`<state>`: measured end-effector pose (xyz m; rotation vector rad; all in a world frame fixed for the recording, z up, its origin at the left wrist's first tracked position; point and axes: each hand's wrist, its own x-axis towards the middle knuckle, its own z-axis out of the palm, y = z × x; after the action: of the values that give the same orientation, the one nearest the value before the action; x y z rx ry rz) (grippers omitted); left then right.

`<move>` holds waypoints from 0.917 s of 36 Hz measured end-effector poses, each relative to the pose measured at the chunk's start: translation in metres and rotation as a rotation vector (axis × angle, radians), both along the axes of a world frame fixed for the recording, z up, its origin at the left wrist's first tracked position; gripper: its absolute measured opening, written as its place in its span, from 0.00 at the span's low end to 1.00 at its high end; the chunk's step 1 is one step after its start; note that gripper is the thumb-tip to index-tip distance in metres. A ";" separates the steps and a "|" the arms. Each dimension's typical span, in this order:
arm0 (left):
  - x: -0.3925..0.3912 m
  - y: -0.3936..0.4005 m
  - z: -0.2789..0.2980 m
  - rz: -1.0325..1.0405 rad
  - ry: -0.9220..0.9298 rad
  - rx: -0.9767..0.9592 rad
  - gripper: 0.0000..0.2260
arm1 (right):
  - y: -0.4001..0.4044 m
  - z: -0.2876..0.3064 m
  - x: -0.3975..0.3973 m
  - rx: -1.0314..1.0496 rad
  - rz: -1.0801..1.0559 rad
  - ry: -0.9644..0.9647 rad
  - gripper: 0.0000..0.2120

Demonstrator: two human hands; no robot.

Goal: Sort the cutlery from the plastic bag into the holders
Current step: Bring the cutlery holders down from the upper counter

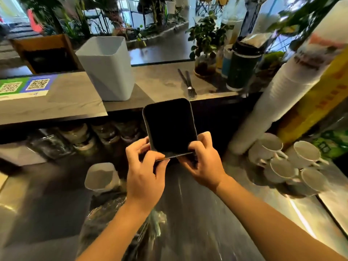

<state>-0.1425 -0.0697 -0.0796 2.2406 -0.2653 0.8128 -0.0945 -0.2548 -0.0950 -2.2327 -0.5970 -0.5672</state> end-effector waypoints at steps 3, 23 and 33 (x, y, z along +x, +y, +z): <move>-0.005 -0.003 -0.014 -0.017 -0.054 0.031 0.05 | -0.005 -0.017 -0.013 -0.016 -0.018 0.019 0.14; 0.004 -0.024 -0.114 -0.016 0.732 0.280 0.16 | -0.031 -0.093 -0.028 -0.471 -0.179 0.556 0.19; 0.066 -0.021 -0.041 0.013 0.371 0.246 0.17 | 0.005 0.007 0.054 -0.171 -0.236 0.267 0.14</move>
<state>-0.0767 -0.0905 -0.1205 2.5721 -0.1794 0.3722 -0.0402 -0.2501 -0.0877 -2.5069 -0.2542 -0.3337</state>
